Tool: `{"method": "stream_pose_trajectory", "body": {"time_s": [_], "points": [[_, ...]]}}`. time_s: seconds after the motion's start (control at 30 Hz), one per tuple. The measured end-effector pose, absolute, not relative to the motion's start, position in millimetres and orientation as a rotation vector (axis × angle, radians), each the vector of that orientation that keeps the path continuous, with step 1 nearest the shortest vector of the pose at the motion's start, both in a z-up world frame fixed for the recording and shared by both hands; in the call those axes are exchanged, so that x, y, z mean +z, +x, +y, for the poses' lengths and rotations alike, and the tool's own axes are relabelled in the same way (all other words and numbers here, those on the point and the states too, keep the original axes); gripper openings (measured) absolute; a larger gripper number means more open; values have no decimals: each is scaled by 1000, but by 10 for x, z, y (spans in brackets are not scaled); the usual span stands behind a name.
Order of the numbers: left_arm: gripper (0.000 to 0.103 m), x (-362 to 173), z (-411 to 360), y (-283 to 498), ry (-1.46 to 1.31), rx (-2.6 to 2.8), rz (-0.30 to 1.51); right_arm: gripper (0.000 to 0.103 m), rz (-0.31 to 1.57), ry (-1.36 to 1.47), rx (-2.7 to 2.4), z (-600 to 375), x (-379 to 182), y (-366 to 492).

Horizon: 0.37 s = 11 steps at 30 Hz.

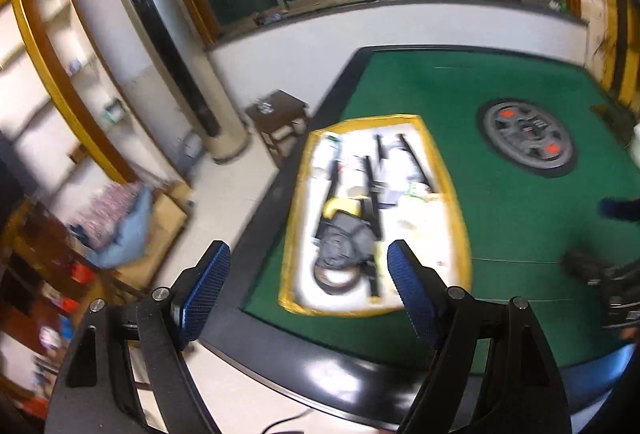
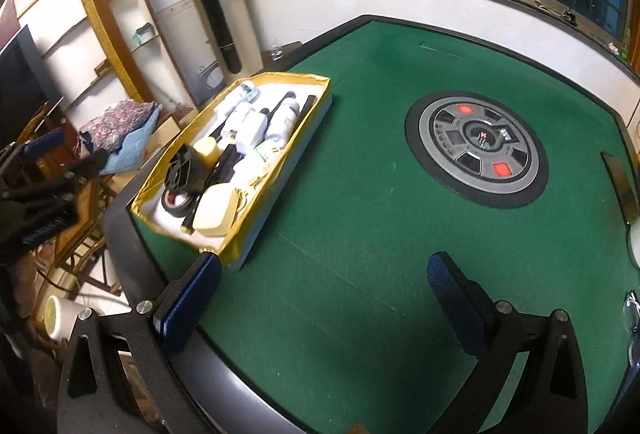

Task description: Organize rigid objects

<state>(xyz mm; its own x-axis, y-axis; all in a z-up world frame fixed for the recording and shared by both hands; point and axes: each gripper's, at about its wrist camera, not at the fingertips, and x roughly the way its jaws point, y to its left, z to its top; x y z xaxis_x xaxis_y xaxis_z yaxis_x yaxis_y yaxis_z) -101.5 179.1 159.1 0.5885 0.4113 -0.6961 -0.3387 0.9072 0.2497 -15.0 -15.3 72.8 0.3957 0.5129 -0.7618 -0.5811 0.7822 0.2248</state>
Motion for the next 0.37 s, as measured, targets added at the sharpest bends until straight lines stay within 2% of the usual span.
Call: {"method": "stream_pose_trajectory", "body": {"time_s": [0.37], "points": [[81,1604,1624,-1020,42,398,827,101,932,-40,693,-302,709,-190]]}}
